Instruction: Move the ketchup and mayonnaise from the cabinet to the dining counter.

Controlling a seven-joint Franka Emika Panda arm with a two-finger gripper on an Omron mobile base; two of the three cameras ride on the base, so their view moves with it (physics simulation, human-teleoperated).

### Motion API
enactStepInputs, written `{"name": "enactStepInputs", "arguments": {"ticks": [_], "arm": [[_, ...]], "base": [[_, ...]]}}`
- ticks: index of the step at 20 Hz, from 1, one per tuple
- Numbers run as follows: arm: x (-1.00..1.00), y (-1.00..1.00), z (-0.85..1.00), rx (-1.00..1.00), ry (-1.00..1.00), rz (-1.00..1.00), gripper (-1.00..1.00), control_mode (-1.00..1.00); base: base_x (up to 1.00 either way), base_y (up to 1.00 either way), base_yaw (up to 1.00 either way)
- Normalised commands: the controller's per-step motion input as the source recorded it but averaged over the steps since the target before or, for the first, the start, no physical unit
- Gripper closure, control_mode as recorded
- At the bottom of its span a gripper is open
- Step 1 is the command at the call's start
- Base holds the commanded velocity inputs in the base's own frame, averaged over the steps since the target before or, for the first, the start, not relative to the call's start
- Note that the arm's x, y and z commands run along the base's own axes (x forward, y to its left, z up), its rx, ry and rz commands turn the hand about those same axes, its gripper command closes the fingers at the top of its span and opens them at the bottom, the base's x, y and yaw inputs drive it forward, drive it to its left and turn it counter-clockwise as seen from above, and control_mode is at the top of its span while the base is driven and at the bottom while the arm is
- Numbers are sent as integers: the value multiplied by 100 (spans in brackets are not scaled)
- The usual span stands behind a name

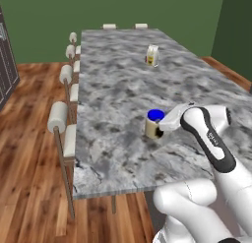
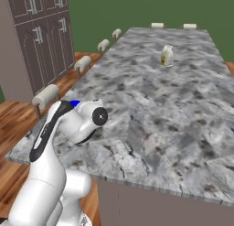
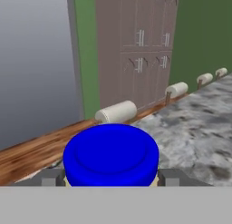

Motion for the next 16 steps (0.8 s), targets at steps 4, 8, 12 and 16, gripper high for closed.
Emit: {"name": "enactStepInputs", "arguments": {"ticks": [4, 8, 12, 16], "arm": [[39, 9, -39, 0, 0, 1, 100, -100], [37, 14, -41, 0, 0, 1, 100, -100], [37, 15, -45, 0, 0, 1, 100, -100], [34, 13, -44, 0, 0, 1, 100, -100]], "base": [[0, 0, 0], [0, 0, 0], [0, 0, 0], [0, 0, 0]]}}
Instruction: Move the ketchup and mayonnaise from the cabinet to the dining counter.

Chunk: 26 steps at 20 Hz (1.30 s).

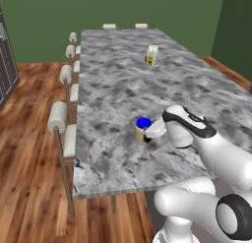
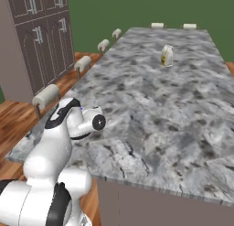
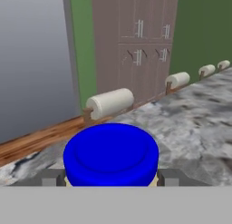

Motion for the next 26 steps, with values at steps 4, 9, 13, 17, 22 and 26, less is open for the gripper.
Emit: {"name": "enactStepInputs", "arguments": {"ticks": [4, 9, 13, 17, 22, 26], "arm": [[26, 10, -44, 0, 0, 2, 100, -100], [14, 5, -43, 0, 0, 1, 100, -100], [7, 2, -34, 0, 0, 0, 100, -100], [8, 2, -29, 0, 0, 0, 100, -100], [11, 3, -25, 0, 0, 0, 100, -100], [12, 2, -20, 0, 0, 0, 100, -100]], "base": [[0, 0, 0], [0, 0, 0], [0, 0, 0], [0, 0, 0], [0, 0, 0], [0, 0, 0]]}}
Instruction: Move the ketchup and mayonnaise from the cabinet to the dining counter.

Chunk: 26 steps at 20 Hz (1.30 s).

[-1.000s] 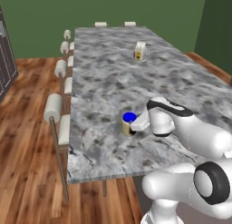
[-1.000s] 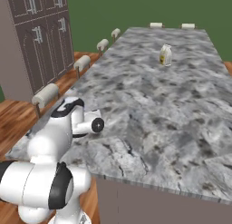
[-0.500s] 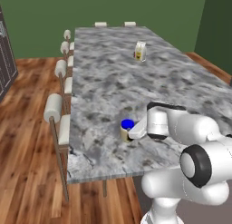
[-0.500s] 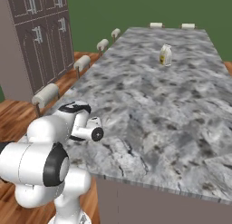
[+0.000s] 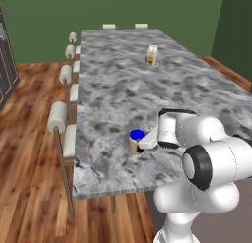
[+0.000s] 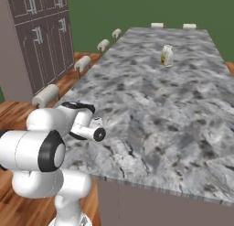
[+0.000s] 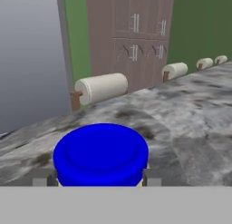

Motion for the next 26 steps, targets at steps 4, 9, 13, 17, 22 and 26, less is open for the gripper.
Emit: {"name": "enactStepInputs", "arguments": {"ticks": [4, 9, 13, 17, 22, 26], "arm": [[4, 4, -18, 0, 0, 0, 100, -100], [0, 6, -11, 0, 0, 0, -100, -100], [0, 0, 1, 0, 0, 2, -100, -100], [0, 0, 12, 0, 0, 2, -100, -100], [-10, 0, 40, 0, 1, 1, -100, -100], [-11, 0, 66, -5, 10, 0, -100, -100]], "base": [[0, 0, 0], [0, 0, 0], [0, 0, 0], [0, 0, 0], [0, 0, 0], [0, 0, 0]]}}
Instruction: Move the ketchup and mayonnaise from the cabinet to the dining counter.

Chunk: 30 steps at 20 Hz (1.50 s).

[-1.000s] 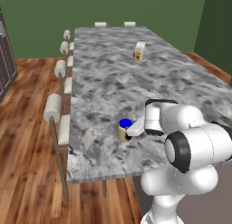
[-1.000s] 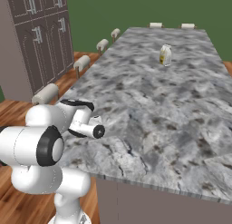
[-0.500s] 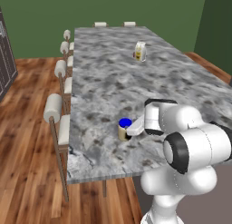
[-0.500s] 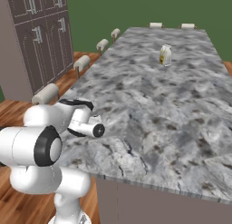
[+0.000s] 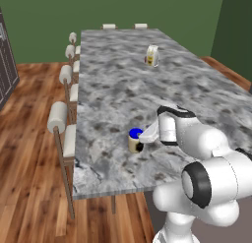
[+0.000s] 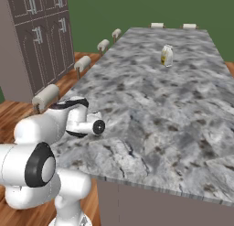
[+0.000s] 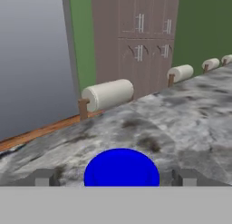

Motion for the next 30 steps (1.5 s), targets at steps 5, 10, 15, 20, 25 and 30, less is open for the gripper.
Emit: {"name": "enactStepInputs", "arguments": {"ticks": [5, 10, 15, 20, 25, 30], "arm": [[-8, 1, 77, -17, 33, -2, -100, -100], [-14, 0, 95, -18, 50, -7, -100, -100], [-25, 0, 94, -20, 46, -16, -100, -100], [-37, -3, 61, -31, 29, -24, -100, -100], [-63, -21, 30, -27, 9, -26, -100, -100], [-82, -25, 7, -1, -12, -19, -100, -100]], "base": [[0, 0, 0], [0, 0, 0], [0, 0, 0], [0, 0, 0], [0, 0, 0], [0, 0, 0]]}}
